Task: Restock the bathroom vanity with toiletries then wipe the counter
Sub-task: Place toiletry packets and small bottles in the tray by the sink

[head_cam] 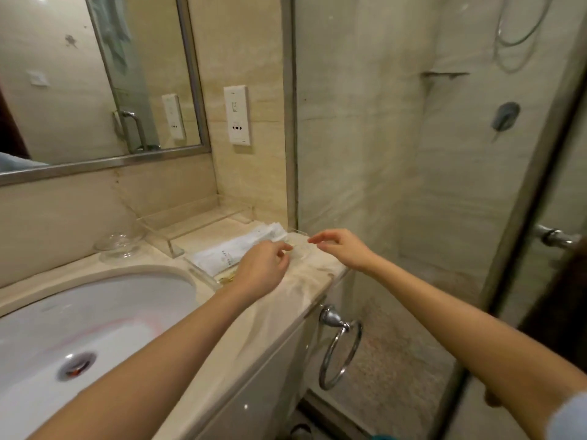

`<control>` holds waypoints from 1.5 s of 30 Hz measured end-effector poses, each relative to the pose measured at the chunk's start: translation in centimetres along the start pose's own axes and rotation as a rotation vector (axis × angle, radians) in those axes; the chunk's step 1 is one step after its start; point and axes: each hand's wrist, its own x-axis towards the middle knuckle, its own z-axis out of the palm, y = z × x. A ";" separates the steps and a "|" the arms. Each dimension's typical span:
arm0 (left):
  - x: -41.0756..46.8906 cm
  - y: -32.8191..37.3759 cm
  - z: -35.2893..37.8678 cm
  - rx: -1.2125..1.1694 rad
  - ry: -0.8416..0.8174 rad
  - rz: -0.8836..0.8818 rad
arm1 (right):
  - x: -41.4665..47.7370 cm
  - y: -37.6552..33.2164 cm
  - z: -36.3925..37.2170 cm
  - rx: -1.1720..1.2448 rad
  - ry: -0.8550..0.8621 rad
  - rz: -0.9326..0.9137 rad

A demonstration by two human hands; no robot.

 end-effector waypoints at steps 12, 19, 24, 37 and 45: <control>-6.5 10.7 8.8 -0.142 -0.221 0.186 | -17.1 4.9 -5.0 0.121 0.013 0.180; -12.2 12.6 18.6 -0.176 -0.480 0.175 | -28.4 12.1 -1.5 0.182 -0.025 0.483; -15.1 12.9 26.5 -0.192 -0.709 0.135 | -34.4 18.4 2.5 0.282 -0.099 0.667; -23.5 5.0 44.1 -0.194 -1.065 -0.118 | -43.9 32.9 16.9 0.361 -0.152 1.196; -27.8 0.6 51.5 -0.179 -1.138 -0.161 | -48.8 39.8 24.1 0.265 -0.060 1.602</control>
